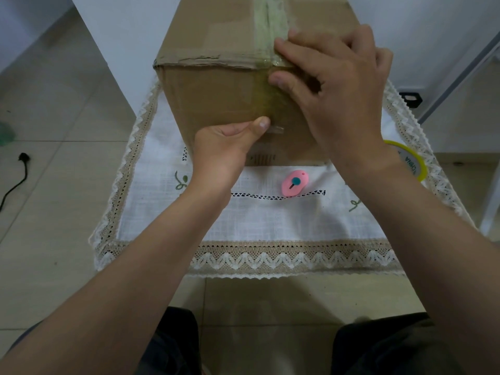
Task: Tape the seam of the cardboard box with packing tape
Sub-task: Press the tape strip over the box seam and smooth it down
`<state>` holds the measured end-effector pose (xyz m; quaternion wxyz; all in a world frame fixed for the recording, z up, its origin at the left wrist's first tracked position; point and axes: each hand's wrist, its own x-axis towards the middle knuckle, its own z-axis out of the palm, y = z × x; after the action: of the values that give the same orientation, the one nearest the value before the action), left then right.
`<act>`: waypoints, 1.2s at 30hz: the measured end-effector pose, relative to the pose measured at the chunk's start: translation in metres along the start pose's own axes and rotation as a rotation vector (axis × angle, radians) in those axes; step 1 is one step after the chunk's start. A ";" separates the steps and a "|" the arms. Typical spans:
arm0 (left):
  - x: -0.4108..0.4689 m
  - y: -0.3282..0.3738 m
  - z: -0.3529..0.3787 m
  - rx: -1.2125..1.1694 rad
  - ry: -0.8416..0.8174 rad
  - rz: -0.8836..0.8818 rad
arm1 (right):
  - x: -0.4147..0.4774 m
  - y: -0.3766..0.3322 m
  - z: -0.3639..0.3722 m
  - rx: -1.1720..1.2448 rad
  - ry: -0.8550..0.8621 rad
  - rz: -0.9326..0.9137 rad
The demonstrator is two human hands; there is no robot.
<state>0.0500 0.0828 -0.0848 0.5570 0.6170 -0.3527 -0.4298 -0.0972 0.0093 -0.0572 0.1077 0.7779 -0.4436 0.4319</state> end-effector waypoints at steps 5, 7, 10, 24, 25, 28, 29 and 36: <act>-0.005 0.005 0.001 0.046 0.002 -0.010 | -0.002 0.005 -0.004 -0.013 -0.063 -0.028; -0.007 0.007 0.002 0.045 -0.005 -0.013 | -0.005 0.007 -0.005 -0.031 -0.081 -0.056; -0.008 0.009 0.002 0.045 -0.013 -0.020 | -0.008 0.010 -0.005 -0.072 -0.110 -0.085; -0.011 0.012 0.001 0.069 -0.006 -0.067 | -0.001 0.011 -0.005 0.030 -0.104 -0.009; -0.010 0.011 0.001 0.068 -0.005 -0.061 | -0.003 0.012 -0.006 0.011 -0.121 -0.024; -0.007 0.009 0.000 0.057 -0.013 -0.049 | -0.009 0.014 -0.007 -0.084 -0.163 -0.089; -0.006 0.008 0.001 0.055 -0.016 -0.050 | -0.010 0.015 -0.007 -0.103 -0.175 -0.102; 0.002 -0.003 -0.001 0.045 0.010 0.009 | -0.011 0.011 -0.008 -0.084 -0.117 -0.094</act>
<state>0.0512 0.0814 -0.0876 0.5467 0.6298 -0.3622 -0.4163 -0.1134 0.0135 -0.0630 0.1342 0.8165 -0.4299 0.3613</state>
